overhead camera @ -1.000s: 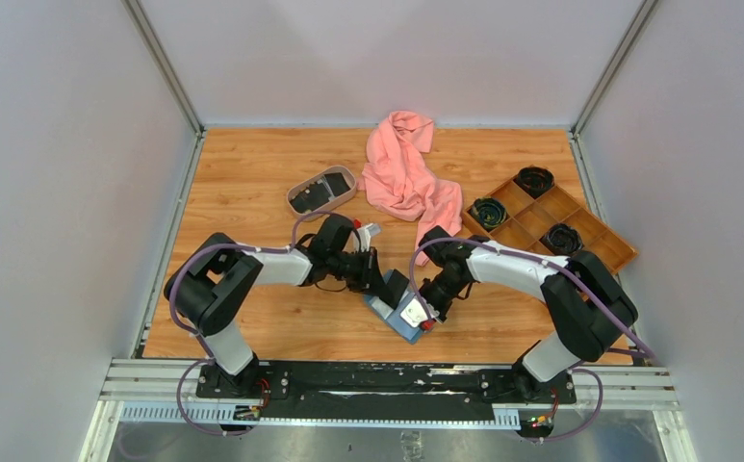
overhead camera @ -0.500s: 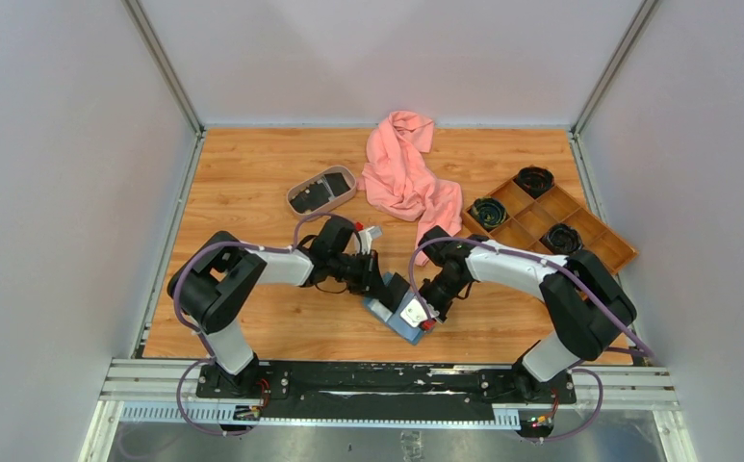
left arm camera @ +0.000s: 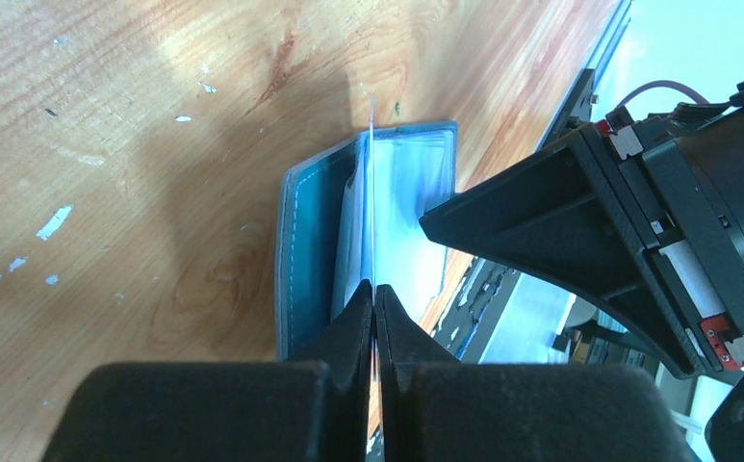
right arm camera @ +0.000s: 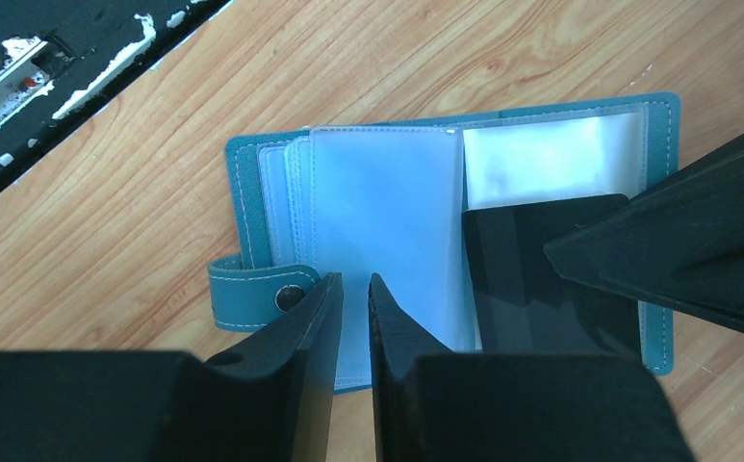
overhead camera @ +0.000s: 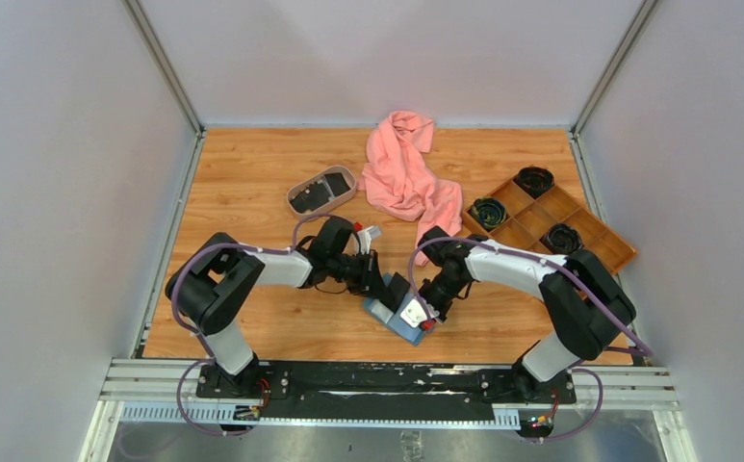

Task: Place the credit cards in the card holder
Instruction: Insert the credit card into the card holder.

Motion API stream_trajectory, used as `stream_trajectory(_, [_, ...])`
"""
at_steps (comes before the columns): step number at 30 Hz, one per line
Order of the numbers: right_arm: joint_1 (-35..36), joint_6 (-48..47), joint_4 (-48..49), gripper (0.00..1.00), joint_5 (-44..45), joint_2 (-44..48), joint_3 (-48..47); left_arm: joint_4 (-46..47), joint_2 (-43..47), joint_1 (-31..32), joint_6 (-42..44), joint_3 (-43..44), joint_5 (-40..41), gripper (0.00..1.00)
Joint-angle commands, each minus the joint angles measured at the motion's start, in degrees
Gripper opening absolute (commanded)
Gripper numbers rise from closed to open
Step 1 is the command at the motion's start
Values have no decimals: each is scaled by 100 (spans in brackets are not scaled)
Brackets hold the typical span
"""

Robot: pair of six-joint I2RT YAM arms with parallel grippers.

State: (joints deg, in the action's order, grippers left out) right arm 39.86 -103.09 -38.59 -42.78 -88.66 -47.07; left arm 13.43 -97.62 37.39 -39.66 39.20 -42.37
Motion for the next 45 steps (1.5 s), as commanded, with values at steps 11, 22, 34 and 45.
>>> stream_trajectory(11, [120, -80, -438, 21, 279, -145, 40, 344, -23, 168, -182, -179, -37, 0])
stream_trajectory(22, [123, -66, -439, 21, 288, -155, 31, 362, 13, 181, -189, -354, -60, 0])
stream_trajectory(34, [119, 43, -440, 22, 279, -169, -20, 362, -14, 313, -194, -590, 25, 0])
stream_trajectory(45, [122, 78, -435, 22, 298, -209, -39, 371, -66, 313, -122, -700, -182, 0])
